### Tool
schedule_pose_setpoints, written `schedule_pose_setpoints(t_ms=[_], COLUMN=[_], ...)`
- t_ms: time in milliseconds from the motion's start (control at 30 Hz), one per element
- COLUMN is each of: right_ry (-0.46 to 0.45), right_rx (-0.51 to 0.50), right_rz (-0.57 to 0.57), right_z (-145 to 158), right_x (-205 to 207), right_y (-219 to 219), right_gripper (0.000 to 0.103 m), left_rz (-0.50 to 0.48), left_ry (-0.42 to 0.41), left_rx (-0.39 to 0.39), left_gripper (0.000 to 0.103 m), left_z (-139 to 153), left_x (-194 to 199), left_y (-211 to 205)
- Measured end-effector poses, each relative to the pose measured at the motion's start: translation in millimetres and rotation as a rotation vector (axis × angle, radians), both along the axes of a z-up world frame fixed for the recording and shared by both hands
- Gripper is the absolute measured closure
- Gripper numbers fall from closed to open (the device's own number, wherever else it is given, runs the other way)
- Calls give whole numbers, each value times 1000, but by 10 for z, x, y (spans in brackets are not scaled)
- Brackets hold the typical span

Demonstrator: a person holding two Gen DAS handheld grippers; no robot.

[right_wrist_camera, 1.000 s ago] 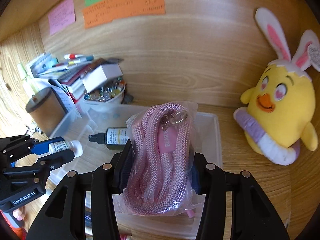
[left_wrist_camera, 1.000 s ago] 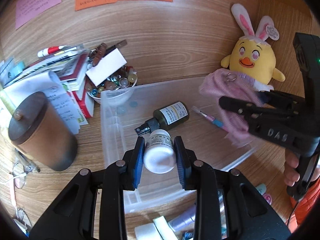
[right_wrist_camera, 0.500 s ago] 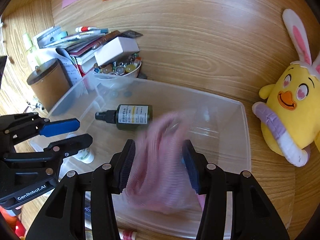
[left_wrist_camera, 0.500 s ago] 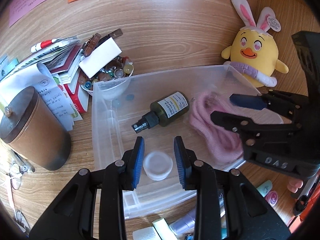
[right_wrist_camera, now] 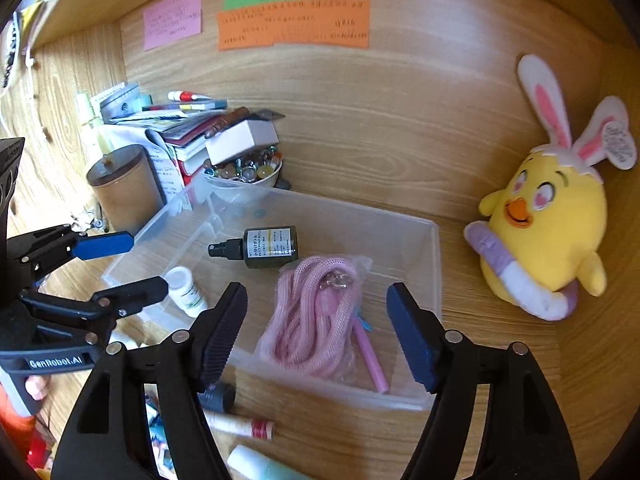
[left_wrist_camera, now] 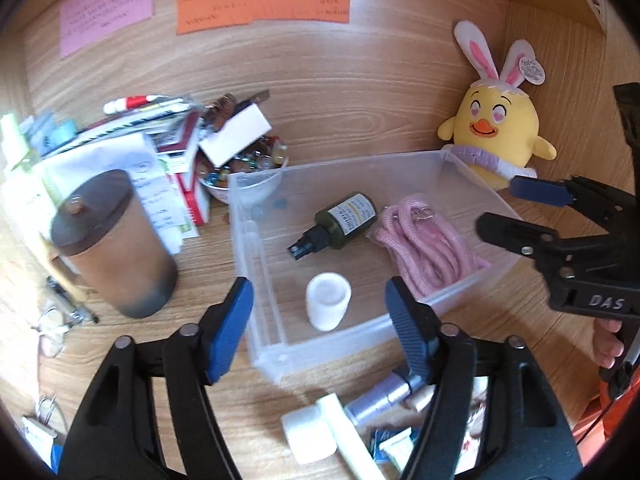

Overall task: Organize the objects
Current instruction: 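Place pill bottle and pink rope bag into the clear box, release both, then grasp white tape roll with left gripper while right grasps pink compact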

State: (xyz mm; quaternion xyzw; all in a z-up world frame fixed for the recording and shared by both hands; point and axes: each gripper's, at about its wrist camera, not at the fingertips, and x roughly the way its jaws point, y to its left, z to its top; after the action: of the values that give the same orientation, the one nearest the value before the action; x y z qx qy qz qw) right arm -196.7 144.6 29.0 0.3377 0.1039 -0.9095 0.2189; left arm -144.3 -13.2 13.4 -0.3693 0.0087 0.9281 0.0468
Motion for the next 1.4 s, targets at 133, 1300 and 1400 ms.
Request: schedule_pose_setpoints(t_ms=[133, 1300, 1400], right_ry=[46, -200, -205], right_rx=[-4, -97, -91], right_rz=[-5, -113, -101], right_z=[85, -853, -878], right_x=[228, 1037, 1046], right_y=[91, 635, 596], right_gripper=[24, 30, 47], left_rz=[8, 34, 38], left_ry=[29, -145, -141], left_rx=[-19, 80, 76], left_gripper=[22, 69, 79], left_z=[63, -605, -611], left_x=[170, 586, 572], left_y=[-45, -209, -186])
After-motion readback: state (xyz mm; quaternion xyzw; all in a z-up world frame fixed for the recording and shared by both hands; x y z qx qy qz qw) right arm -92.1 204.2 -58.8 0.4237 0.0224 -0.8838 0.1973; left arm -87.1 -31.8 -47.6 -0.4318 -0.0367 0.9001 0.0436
